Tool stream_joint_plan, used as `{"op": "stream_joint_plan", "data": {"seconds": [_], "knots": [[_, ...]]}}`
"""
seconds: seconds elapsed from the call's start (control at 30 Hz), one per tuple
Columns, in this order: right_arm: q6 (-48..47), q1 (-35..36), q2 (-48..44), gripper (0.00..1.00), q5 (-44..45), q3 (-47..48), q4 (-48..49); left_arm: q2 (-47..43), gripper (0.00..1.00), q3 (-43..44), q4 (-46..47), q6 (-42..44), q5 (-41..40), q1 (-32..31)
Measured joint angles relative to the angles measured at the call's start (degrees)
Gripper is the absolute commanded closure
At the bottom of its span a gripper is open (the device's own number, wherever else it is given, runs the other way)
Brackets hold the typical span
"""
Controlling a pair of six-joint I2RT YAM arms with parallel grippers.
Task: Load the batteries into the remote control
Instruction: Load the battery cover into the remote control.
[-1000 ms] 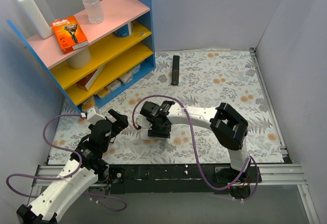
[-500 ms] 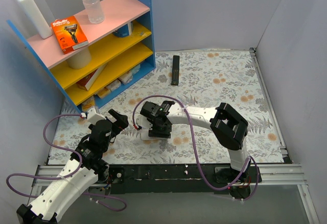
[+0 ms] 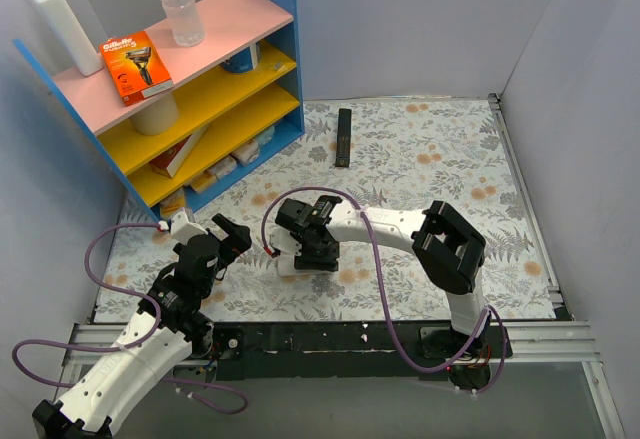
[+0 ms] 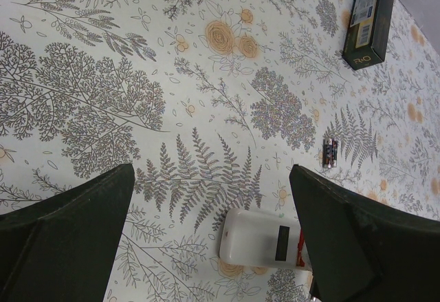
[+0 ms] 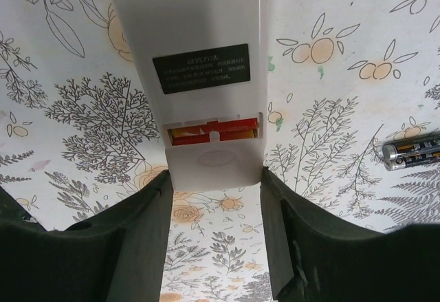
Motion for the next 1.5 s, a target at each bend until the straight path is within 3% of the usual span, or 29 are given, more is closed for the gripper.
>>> {"op": "stream_joint_plan", "data": {"seconds": [1.07,1.5], "knots": [[-1.49,0.96,1.49,0.70,1.14,1.22,-0.35,0.04,0.02,0.00,0.00,0.15,0.00,0.00],[-1.68,1.51,1.70,0.63,1.77,1.22,-0.33,0.07,0.02,0.00,0.02,0.17,0.17,0.00]]}}
